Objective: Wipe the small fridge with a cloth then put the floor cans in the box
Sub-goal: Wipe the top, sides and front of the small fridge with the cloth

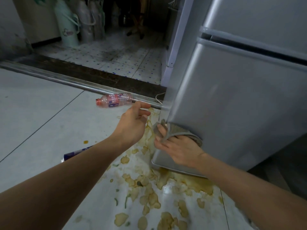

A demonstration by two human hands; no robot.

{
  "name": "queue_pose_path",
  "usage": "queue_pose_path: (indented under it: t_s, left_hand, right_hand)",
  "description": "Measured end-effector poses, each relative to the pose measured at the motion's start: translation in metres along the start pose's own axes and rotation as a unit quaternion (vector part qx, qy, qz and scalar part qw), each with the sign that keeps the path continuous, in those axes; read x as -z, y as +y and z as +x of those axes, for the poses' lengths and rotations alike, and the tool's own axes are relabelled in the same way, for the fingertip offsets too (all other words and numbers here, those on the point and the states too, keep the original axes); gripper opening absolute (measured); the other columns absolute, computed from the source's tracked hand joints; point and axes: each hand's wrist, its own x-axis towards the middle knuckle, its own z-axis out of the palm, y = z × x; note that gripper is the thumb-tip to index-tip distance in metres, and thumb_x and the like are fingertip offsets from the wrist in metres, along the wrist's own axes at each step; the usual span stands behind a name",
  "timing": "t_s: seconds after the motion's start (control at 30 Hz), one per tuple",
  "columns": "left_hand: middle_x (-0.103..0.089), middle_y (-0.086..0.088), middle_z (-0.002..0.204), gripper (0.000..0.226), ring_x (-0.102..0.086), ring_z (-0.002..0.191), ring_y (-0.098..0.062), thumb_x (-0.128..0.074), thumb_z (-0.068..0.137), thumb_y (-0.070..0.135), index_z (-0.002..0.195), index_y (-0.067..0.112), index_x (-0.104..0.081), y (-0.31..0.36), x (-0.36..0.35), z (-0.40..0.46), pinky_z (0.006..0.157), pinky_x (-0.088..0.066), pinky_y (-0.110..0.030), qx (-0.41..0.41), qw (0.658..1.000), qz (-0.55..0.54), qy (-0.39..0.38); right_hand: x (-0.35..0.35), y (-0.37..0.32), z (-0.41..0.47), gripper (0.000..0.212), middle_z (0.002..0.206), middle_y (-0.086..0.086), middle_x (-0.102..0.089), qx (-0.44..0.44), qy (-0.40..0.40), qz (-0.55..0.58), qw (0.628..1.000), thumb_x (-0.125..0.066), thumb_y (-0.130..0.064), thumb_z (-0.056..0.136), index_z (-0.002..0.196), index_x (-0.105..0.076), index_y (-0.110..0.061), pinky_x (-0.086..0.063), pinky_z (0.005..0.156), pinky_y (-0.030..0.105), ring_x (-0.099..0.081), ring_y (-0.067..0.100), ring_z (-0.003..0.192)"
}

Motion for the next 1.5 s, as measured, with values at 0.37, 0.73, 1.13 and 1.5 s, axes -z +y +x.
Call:
queue_pose_path:
  t_s: [0.37, 0.73, 1.13, 1.5]
  left_hand:
    - [-0.063, -0.003, 0.114, 0.025, -0.057, 0.107, -0.018, -0.043, 0.095, 0.013, 0.117, 0.021, -0.052, 0.027, -0.034, 0.003, 0.097, -0.046, -0.039, -0.014, 1.000, 0.017, 0.022]
    - [-0.057, 0.009, 0.095, 0.033, -0.059, 0.095, -0.017, -0.068, 0.080, 0.024, 0.101, 0.028, -0.044, 0.036, -0.072, -0.006, 0.085, -0.051, -0.034, 0.011, 0.993, 0.075, 0.093]
    - [-0.056, 0.004, 0.095, 0.049, -0.059, 0.089, -0.022, -0.075, 0.070, 0.046, 0.098, 0.026, -0.040, 0.029, -0.075, 0.006, 0.080, -0.053, -0.043, -0.003, 0.978, 0.178, 0.112]
    - [-0.057, 0.003, 0.101, 0.052, -0.059, 0.094, -0.023, -0.075, 0.070, 0.046, 0.103, 0.024, -0.041, 0.026, -0.074, 0.007, 0.083, -0.052, -0.043, -0.012, 0.981, 0.164, 0.105]
  right_hand:
    - [0.035, 0.106, -0.049, 0.019, 0.145, -0.001, -0.039, -0.175, 0.376, -0.031, 0.909, -0.059, -0.009, 0.090, 0.108, -0.057, -0.015, -0.020, 0.114, 0.046, -0.035, 0.034, 0.135]
    - [-0.028, 0.023, -0.094, 0.059, 0.148, 0.013, -0.038, -0.076, 0.103, 0.160, 0.979, -0.031, -0.002, 0.084, 0.142, -0.040, -0.014, -0.048, 0.092, 0.049, -0.038, 0.030, 0.135]
    - [0.001, 0.050, -0.108, 0.049, 0.121, 0.005, -0.036, -0.383, 0.365, 0.094, 0.843, -0.061, 0.001, 0.086, 0.130, -0.049, -0.017, -0.048, 0.067, 0.041, -0.040, 0.030, 0.087]
    - [0.007, 0.077, -0.138, 0.043, 0.127, 0.008, -0.035, -0.384, 0.359, 0.109, 0.844, -0.065, -0.012, 0.086, 0.125, -0.051, -0.025, -0.044, 0.080, 0.044, -0.043, 0.031, 0.097]
